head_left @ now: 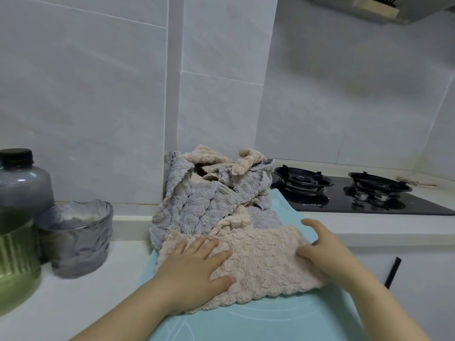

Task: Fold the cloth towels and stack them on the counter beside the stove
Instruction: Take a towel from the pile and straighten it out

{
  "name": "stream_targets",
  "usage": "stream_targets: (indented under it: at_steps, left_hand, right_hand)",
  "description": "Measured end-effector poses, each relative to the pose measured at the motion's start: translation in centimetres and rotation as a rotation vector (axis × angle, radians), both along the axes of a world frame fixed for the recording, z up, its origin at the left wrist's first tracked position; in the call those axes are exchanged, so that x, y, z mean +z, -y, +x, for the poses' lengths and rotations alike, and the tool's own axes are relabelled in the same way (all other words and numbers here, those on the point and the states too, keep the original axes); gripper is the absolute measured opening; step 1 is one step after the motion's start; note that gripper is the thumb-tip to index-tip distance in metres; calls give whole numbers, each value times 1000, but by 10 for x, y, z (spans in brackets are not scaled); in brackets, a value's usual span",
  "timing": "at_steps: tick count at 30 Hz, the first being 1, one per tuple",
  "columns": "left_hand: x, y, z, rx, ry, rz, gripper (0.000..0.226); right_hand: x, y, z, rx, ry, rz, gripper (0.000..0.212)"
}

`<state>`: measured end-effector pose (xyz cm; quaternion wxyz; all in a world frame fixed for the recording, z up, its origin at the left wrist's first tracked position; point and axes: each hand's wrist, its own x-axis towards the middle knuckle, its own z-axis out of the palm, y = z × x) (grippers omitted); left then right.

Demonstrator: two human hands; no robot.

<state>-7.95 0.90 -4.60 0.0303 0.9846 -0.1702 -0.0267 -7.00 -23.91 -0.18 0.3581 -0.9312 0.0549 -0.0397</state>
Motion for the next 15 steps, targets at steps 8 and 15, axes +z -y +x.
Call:
stream_targets:
  at_steps: [8, 15]
  left_hand:
    - [24, -13, 1, 252, 176, -902, 35]
    - [40, -24, 7, 410, -416, -1798, 51]
  right_hand:
    - [55, -42, -6, 201, 87, 470, 51]
    - [42, -118, -11, 454, -78, 638, 26]
